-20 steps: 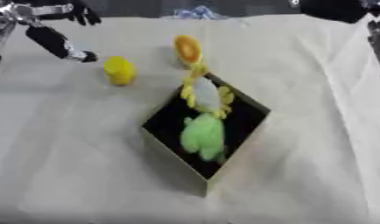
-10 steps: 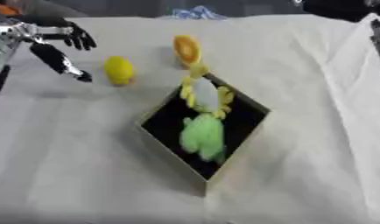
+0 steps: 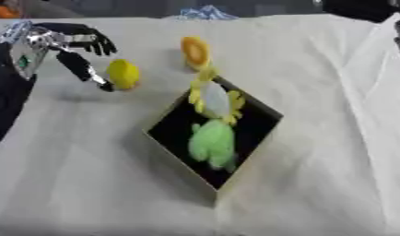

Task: Pick up objects on the table and place them in the box.

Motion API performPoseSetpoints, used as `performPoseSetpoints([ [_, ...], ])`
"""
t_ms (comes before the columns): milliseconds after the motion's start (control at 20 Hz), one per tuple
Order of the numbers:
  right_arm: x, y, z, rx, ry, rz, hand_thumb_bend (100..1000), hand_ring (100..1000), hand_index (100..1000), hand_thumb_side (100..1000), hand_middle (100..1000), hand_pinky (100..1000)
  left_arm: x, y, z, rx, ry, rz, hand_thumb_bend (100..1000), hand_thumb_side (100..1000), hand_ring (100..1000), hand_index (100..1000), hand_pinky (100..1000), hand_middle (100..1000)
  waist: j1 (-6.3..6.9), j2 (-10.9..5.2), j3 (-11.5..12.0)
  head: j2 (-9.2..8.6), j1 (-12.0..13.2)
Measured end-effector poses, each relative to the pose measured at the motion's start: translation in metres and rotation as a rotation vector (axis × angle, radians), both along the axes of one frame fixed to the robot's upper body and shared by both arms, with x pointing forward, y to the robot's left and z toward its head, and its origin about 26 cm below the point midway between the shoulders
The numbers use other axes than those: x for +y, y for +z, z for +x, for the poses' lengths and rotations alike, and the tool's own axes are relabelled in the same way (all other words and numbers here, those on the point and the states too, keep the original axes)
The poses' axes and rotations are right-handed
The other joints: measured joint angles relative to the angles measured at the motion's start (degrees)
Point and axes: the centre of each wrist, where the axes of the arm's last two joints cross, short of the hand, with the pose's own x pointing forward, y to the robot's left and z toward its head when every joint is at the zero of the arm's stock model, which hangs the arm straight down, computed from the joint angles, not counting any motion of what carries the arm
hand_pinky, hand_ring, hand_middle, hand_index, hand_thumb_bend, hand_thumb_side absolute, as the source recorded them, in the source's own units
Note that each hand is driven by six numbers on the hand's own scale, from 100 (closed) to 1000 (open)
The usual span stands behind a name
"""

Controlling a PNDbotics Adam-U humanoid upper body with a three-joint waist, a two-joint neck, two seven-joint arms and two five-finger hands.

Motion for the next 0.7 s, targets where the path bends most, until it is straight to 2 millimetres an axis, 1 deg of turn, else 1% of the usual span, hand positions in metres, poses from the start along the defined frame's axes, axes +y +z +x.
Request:
performPoseSetpoints([
  [100,0.0,0.001,0.0,-0.003,0.001,0.0,100,871,809,310,666,887,-0.002,-0.004,0.001,-0.003,0.005,0.009,717,471,786,881,804,748,0.0,0.01,-0.04,0.0,0.06],
  [300,0.001,0.002,0.0,-0.003,0.001,0.0,100,871,809,310,665,887,-0.003,-0.01,0.001,-0.013,0.023,0.007,661,479,765,875,792,725,-0.01,0.28,-0.37,0.0,0.08],
  [350,0.001,0.002,0.0,-0.003,0.001,0.0,100,871,809,310,665,887,-0.004,-0.012,0.002,-0.015,0.028,0.003,661,479,765,875,792,725,-0.02,0.34,-0.42,0.0,0.08],
  [400,0.001,0.002,0.0,-0.003,0.001,0.001,100,871,809,310,665,887,-0.005,-0.013,0.002,-0.017,0.03,-0.005,620,488,751,870,785,709,-0.05,0.35,-0.44,0.0,0.08],
  [450,0.001,0.002,0.0,-0.003,0.0,0.001,100,871,809,310,665,887,-0.005,-0.014,0.002,-0.021,0.035,-0.012,613,489,749,868,784,706,-0.14,0.36,-0.54,0.0,0.08],
  [500,0.001,0.002,0.0,-0.003,0.0,0.002,100,871,809,310,665,887,-0.005,-0.015,0.002,-0.025,0.037,-0.02,553,494,730,852,776,685,-0.24,0.38,-0.59,0.0,0.08],
  [650,0.001,0.002,0.0,-0.003,-0.001,0.005,100,872,809,309,665,887,-0.007,-0.017,0.002,-0.039,0.046,-0.052,472,512,708,827,767,659,-0.38,0.56,-0.69,0.0,0.08],
  [700,0.001,0.002,0.0,-0.003,-0.001,0.006,100,871,809,308,664,887,-0.008,-0.017,0.002,-0.043,0.048,-0.064,419,503,697,811,761,645,-0.37,0.61,-0.69,0.0,0.08],
])
